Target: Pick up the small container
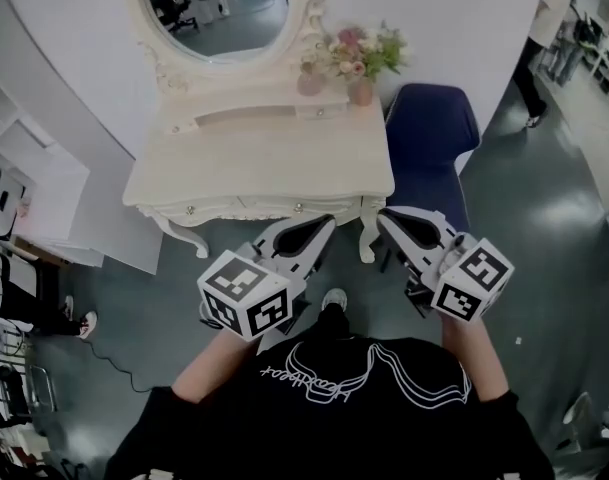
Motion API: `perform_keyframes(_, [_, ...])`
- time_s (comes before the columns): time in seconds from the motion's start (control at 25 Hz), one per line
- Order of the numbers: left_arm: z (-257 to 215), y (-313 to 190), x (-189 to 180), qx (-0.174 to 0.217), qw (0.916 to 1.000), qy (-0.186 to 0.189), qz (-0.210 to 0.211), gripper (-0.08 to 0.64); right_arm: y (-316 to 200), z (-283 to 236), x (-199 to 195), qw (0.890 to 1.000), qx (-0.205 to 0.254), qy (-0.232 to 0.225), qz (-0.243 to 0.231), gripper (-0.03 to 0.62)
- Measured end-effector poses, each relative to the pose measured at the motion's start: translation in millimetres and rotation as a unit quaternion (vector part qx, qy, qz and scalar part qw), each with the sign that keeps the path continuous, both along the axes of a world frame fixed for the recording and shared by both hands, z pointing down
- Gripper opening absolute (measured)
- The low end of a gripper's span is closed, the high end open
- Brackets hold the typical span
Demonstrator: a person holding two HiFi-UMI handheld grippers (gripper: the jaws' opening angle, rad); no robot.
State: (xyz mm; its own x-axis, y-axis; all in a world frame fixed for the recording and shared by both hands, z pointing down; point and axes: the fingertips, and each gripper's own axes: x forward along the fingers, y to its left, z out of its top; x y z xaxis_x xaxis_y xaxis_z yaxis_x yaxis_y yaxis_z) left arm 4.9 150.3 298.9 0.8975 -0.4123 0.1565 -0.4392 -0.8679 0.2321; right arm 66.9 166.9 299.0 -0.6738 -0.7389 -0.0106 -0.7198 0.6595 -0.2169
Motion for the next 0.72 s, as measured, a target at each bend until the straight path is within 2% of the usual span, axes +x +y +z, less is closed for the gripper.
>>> perform_keyframes(0.36, [11,-132,32,-0.026,0.9995,-0.005,0.018,0.002,-127,8,29,1.0,-0.021,-0.011,0.02,0.008])
perform_keyframes(0.72, [15,-247,29,-0.035,0.9993,0.001,0.016,0.002,-240,7,31,0.999,-0.023,0.006,0.039,0.008])
